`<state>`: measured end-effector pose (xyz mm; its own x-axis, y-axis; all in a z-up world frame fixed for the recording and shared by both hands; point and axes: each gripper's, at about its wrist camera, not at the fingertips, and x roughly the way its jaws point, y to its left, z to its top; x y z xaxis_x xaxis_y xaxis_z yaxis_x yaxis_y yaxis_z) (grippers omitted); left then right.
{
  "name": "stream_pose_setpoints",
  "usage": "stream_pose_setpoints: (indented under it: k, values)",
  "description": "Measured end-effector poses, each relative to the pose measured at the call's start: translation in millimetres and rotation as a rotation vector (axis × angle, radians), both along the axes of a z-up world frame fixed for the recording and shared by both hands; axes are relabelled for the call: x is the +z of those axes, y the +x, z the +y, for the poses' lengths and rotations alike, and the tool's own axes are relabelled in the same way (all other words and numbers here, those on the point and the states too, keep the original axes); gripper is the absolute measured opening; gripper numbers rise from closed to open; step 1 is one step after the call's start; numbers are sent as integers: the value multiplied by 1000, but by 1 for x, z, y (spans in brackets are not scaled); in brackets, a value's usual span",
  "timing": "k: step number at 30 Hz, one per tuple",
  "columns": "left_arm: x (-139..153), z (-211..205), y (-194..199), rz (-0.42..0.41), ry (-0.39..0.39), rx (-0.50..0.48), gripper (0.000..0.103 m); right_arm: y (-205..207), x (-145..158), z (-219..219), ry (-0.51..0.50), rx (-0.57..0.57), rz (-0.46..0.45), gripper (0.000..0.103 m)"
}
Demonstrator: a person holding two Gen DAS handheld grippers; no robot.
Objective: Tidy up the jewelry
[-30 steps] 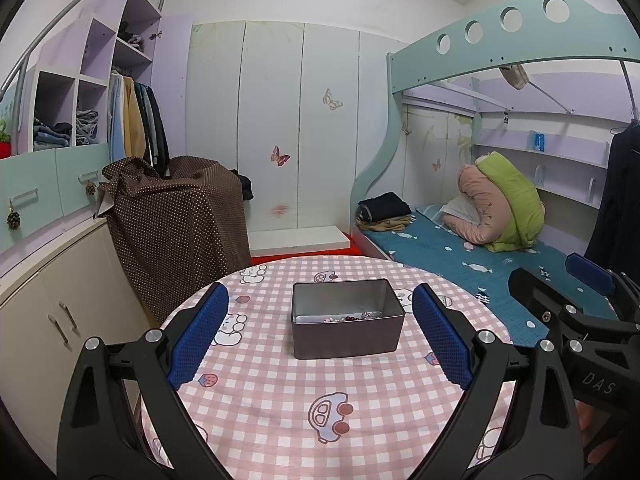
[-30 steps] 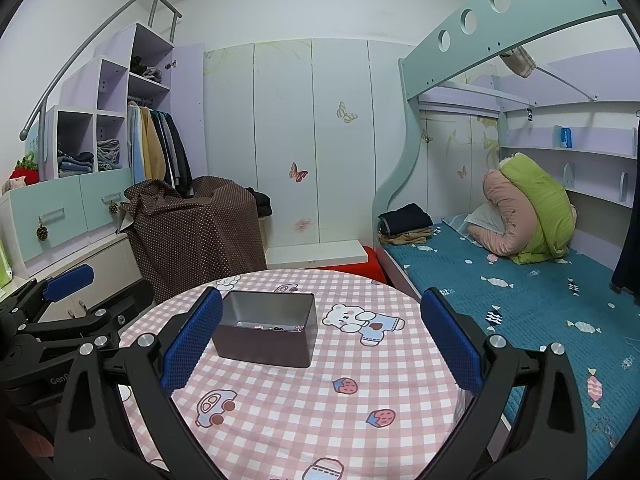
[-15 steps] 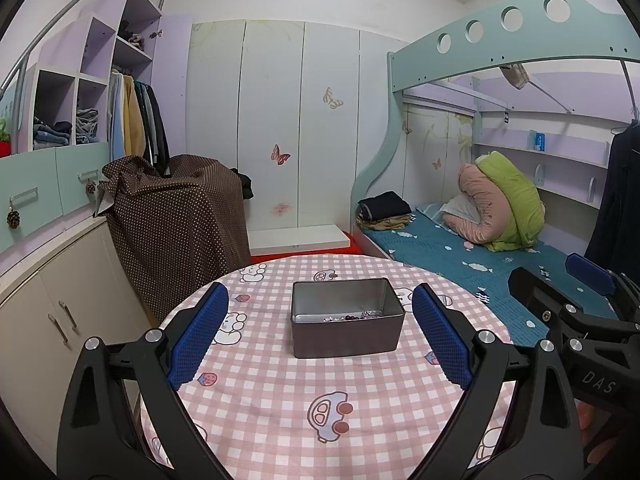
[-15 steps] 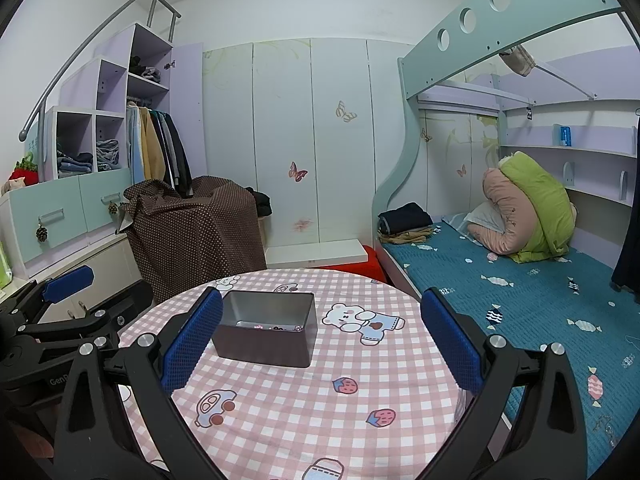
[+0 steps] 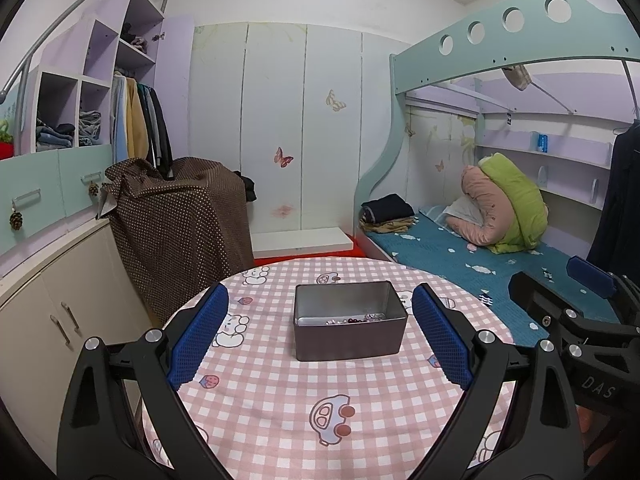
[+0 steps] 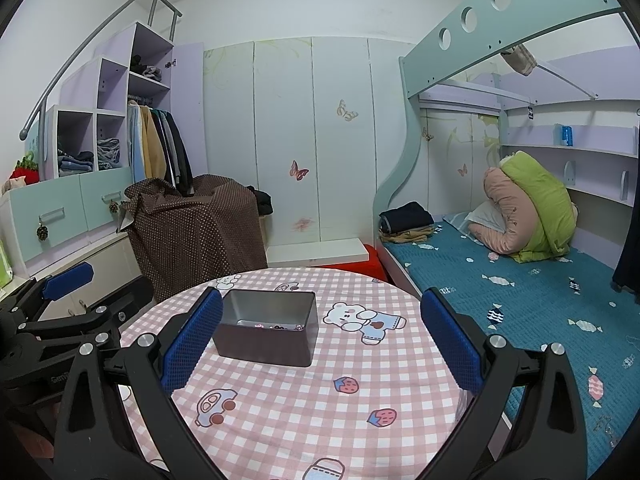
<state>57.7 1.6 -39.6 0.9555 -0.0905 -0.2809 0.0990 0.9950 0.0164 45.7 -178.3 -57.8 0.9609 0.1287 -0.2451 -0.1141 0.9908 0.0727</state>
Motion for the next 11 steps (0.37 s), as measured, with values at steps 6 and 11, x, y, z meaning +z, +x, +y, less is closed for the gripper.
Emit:
stream_pose_setpoints:
  k: [6, 11]
  values:
    - [1, 0, 3, 15, 4, 4, 93, 1, 0, 0, -2, -1, 2, 95]
    - [0, 2, 6, 27, 1, 0, 93, 2, 0, 1, -3, 0, 4, 95]
